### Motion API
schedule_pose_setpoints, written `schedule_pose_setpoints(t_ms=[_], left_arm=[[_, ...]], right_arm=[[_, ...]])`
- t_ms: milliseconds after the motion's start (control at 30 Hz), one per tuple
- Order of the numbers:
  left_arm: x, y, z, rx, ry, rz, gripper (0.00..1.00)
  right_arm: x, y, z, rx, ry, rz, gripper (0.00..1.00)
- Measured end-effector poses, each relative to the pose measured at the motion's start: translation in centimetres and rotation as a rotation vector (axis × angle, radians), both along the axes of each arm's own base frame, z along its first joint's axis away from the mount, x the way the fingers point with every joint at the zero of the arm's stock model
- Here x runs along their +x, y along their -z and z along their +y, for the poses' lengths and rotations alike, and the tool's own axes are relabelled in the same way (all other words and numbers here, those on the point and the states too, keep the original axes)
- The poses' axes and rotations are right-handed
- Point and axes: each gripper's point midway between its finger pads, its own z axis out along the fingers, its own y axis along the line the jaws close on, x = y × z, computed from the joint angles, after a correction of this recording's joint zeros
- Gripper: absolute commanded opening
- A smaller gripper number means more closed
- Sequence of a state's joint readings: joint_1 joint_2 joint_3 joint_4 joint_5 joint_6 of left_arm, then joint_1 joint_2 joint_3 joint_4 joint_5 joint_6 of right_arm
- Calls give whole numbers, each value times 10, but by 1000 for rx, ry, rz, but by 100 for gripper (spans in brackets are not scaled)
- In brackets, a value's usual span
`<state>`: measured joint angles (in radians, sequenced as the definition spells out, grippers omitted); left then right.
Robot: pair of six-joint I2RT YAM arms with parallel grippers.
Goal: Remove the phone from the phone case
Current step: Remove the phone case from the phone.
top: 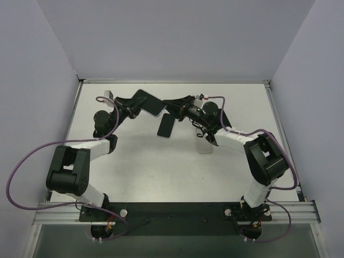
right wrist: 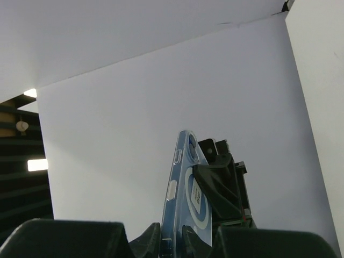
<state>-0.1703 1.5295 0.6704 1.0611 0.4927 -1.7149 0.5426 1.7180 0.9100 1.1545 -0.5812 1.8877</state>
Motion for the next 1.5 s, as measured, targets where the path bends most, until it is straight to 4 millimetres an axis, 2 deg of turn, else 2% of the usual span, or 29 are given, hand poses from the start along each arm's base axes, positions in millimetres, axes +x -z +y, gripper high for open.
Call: schedule_pose_setpoints(t_ms=[333, 567, 1000, 1300, 1500], left_arm=[[25, -43, 20, -101, -126, -146, 0], [31, -52, 31, -140, -193, -151, 0], [14, -97, 44, -187, -254, -246, 0], [12, -105, 44, -217, -244, -229, 0], [4, -130, 45, -210, -245, -280, 0]], right_arm=[[43, -43, 15, 94, 111, -60, 0], [57, -56, 24, 134, 160, -73, 0], [49, -101, 34, 235, 156, -152, 0], [48, -108, 33, 268, 175, -159, 0], [41, -128, 32, 327, 170, -191, 0]])
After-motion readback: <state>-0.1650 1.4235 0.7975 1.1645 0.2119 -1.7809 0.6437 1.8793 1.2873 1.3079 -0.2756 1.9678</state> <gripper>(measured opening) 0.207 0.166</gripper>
